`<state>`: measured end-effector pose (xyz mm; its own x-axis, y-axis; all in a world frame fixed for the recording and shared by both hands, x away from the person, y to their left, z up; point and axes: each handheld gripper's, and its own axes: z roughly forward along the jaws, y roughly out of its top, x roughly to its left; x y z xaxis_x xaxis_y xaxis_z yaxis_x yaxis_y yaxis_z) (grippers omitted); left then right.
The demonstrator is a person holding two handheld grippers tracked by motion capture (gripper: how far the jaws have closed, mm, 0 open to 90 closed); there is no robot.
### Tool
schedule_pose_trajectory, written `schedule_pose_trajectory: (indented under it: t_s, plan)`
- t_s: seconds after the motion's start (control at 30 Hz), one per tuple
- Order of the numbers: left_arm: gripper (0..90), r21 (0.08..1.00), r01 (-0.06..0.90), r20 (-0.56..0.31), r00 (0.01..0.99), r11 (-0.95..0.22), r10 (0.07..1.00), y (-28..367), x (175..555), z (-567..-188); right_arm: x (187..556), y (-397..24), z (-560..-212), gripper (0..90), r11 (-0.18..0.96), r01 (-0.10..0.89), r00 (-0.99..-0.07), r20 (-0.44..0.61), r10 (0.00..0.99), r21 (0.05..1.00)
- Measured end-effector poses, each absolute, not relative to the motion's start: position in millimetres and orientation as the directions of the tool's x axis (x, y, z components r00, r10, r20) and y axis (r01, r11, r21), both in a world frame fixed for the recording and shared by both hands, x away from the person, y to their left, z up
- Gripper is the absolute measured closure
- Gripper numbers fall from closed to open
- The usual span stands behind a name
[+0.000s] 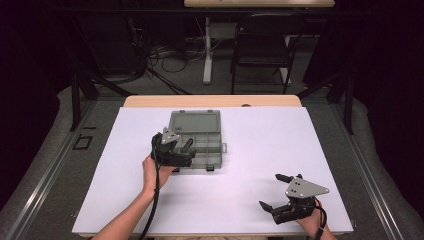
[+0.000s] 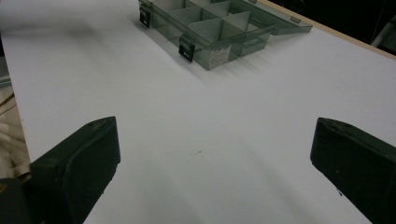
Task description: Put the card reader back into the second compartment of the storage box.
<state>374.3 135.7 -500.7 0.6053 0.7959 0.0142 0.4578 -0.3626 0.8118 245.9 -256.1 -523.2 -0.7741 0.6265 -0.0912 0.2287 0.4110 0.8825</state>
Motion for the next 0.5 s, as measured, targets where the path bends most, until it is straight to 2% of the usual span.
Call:
schedule_pose_trajectory:
  t_s: [0.5]
  plan:
    - [0.0, 0.823, 0.449, 0.004, 0.607, -0.347, 0.795, 164.9, 340.6, -501.6, 246.6, -255.0, -523.6, 1.1, 0.410, 0.227, -0.778, -0.089, 0.622, 0.883]
